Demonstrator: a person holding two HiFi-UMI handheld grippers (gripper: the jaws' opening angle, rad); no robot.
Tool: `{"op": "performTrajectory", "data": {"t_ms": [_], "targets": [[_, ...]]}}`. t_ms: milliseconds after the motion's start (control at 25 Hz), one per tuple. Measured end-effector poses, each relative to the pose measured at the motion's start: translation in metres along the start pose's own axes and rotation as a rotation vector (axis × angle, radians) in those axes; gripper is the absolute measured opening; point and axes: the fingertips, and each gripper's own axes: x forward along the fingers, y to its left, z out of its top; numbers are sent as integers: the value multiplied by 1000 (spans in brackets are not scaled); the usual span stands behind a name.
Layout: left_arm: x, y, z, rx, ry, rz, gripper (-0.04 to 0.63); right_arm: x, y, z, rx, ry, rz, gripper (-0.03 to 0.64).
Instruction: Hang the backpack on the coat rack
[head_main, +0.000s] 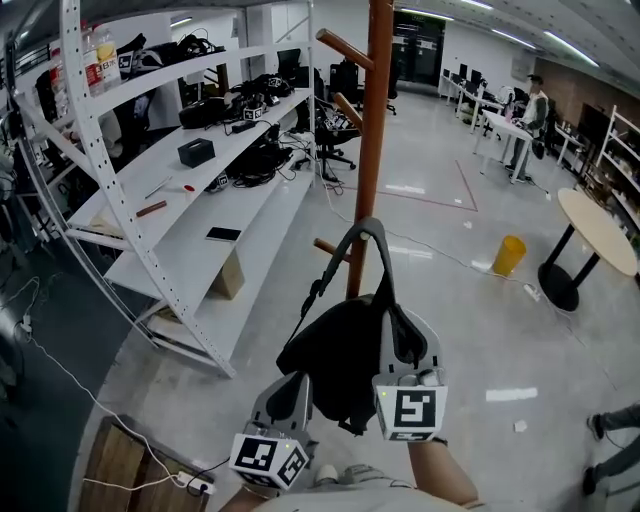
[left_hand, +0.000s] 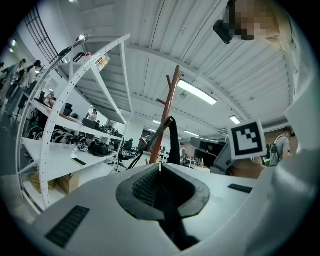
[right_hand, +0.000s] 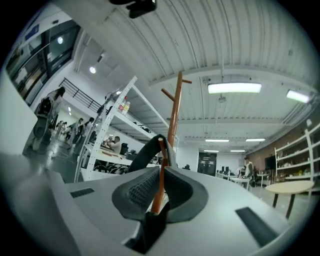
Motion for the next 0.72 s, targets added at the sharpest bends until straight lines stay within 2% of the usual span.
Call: {"op": "performTrajectory", "data": {"t_ms": [40, 160, 320, 440, 720], "targets": [[1, -5, 0, 2, -2, -12, 25, -10, 6, -3, 21, 3, 23, 40], [1, -21, 3, 13, -8, -45, 25, -33, 33, -14, 164, 20, 146, 37], [-8, -41, 4, 28, -13, -66, 25, -65, 48, -23, 218, 50, 186, 20], [-20, -61, 2, 38, -17, -72, 25, -93, 49, -22, 231, 33, 206, 20], [-65, -119, -23, 19, 14, -82, 25, -172, 43, -25, 188, 66, 215, 18]]}}
